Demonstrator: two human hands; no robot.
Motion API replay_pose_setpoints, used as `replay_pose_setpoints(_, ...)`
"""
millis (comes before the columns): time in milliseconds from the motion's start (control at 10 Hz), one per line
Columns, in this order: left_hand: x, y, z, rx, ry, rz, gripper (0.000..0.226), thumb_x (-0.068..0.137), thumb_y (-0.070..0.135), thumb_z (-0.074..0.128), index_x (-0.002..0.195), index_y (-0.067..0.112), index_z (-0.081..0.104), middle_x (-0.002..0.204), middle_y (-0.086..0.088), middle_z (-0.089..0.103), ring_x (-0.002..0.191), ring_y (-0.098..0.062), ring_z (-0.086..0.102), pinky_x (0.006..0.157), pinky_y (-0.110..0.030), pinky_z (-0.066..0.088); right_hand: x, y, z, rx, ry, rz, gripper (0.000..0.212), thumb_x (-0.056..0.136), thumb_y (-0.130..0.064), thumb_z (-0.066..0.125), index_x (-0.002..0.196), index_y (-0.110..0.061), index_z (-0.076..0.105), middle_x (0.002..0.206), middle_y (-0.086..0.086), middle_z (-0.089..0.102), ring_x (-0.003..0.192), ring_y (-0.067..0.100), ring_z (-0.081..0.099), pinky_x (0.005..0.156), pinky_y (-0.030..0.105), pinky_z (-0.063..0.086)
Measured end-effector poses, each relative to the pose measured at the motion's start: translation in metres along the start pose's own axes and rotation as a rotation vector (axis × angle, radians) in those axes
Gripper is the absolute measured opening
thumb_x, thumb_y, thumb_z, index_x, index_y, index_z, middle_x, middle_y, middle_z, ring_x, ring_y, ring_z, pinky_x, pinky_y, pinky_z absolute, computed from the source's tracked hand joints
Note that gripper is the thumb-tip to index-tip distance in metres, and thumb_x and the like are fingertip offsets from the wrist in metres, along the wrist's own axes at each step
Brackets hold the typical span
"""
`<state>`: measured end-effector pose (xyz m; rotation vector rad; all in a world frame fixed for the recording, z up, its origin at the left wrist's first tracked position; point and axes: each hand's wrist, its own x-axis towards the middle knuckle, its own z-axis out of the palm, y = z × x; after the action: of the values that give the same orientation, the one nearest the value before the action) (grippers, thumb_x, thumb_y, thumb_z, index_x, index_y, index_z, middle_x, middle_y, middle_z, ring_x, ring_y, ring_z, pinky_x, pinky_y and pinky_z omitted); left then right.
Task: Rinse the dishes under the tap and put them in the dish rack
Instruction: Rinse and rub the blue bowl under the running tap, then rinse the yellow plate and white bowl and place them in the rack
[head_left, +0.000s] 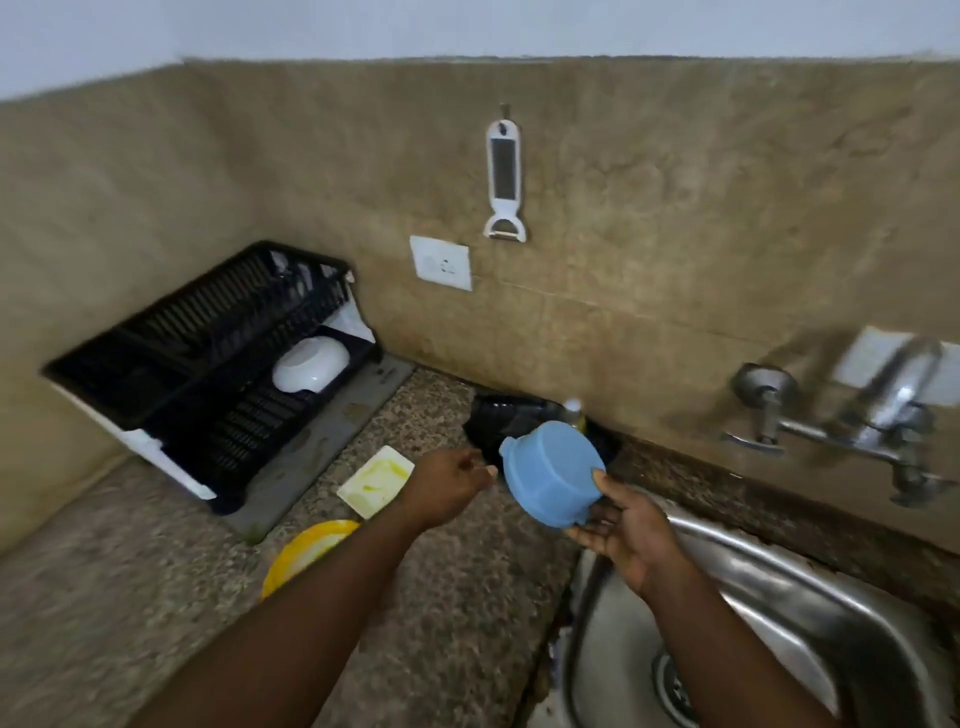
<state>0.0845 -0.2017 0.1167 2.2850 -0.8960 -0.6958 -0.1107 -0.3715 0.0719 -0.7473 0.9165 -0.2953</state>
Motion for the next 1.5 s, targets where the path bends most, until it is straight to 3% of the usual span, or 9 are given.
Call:
replay_pose_setpoints(100,0.009,-0.033,-0.064,0.174,0.115,0.033,0.049,0.095,0.038,0.068,0.138,0.013,0.062,0.138,-0.011,0.064,0.123,-0.03,0.062,0.094,-0.028,0.045,0.025,0.003,0.069,-0.051,-0.044,0.003,0.041,0.088,-0.031,0.075,0.122,-0.011,0.064,0.12,0.018,0.069,0.111,0.038,0.065,0.09,0.055,0.056)
replay_pose_setpoints(300,0.031,-0.114,-0.197,0.648,0.284,0.095,0.057,0.092,0.042,0.053,0.132,0.002,0.063,0.128,-0.024,0.063,0.119,-0.043,0.058,0.099,-0.044,0.048,0.08,0.026,0.216,-0.2,-0.113,-0.004,0.039,0.089,-0.027,0.076,0.122,-0.009,0.065,0.125,0.013,0.067,0.106,0.033,0.066,0.083,0.051,0.058)
replay_pose_setpoints(500,0.041,-0.192,-0.29,0.902,0.229,0.032,0.062,0.106,0.032,0.044,0.163,0.018,0.024,0.17,-0.015,0.016,0.156,-0.037,0.016,0.121,-0.057,0.027,0.127,0.067,0.35,-0.372,-0.173,-0.014,0.033,0.081,-0.029,0.084,0.106,-0.015,0.068,0.119,0.009,0.063,0.105,0.035,0.063,0.078,0.052,0.061)
replay_pose_setpoints(600,0.045,-0.223,-0.316,0.867,0.192,0.027,0.064,0.11,0.039,0.034,0.165,0.023,0.006,0.174,-0.003,0.003,0.16,-0.024,0.003,0.126,-0.054,0.017,0.146,0.09,0.402,-0.453,-0.186,-0.026,0.025,0.084,-0.028,0.083,0.1,-0.016,0.069,0.112,0.009,0.062,0.104,0.035,0.062,0.083,0.055,0.059)
replay_pose_setpoints(800,0.049,-0.273,-0.34,0.731,0.137,0.077,0.062,0.111,0.039,0.031,0.166,0.024,0.006,0.173,0.006,0.003,0.159,-0.014,-0.001,0.127,-0.045,0.02,0.18,0.141,0.47,-0.59,-0.217,-0.078,0.03,0.082,-0.036,0.082,0.096,-0.012,0.07,0.099,0.013,0.068,0.091,0.03,0.066,0.076,0.056,0.06)
replay_pose_setpoints(900,0.052,-0.283,-0.336,0.685,0.16,0.13,0.062,0.11,0.038,0.031,0.165,0.02,0.01,0.173,0.003,0.007,0.16,-0.016,-0.001,0.129,-0.043,0.016,0.195,0.159,0.499,-0.667,-0.234,-0.132,0.024,0.08,-0.035,0.081,0.078,-0.016,0.067,0.084,0.007,0.068,0.088,0.031,0.068,0.076,0.052,0.061)
replay_pose_setpoints(1100,0.055,-0.292,-0.334,0.66,0.197,0.193,0.059,0.112,0.036,0.031,0.165,0.019,0.013,0.173,0.002,0.012,0.16,-0.015,-0.002,0.129,-0.038,0.013,0.214,0.177,0.55,-0.894,-0.292,-0.245,0.03,0.098,-0.023,0.062,0.121,-0.005,0.067,0.123,0.01,0.068,0.109,0.026,0.063,0.08,0.02,0.044)
replay_pose_setpoints(1200,0.055,-0.293,-0.333,0.648,0.203,0.197,0.058,0.112,0.037,0.03,0.165,0.021,0.013,0.173,0.005,0.012,0.16,-0.012,-0.004,0.129,-0.039,0.013,0.23,0.191,0.563,-0.995,-0.258,-0.251,0.036,0.1,-0.019,0.057,0.133,-0.005,0.06,0.134,0.013,0.062,0.124,0.028,0.058,0.096,0.027,0.044)
replay_pose_setpoints(1500,0.063,-0.291,-0.333,0.652,0.201,0.166,0.059,0.11,0.042,0.025,0.165,0.024,0.013,0.173,0.008,0.012,0.16,-0.011,-0.002,0.125,-0.05,0.023,0.254,0.232,0.57,-1.065,-0.219,-0.374,0.051,0.106,-0.039,0.038,0.145,-0.006,0.046,0.145,0.015,0.052,0.132,0.03,0.052,0.108,0.036,0.039)
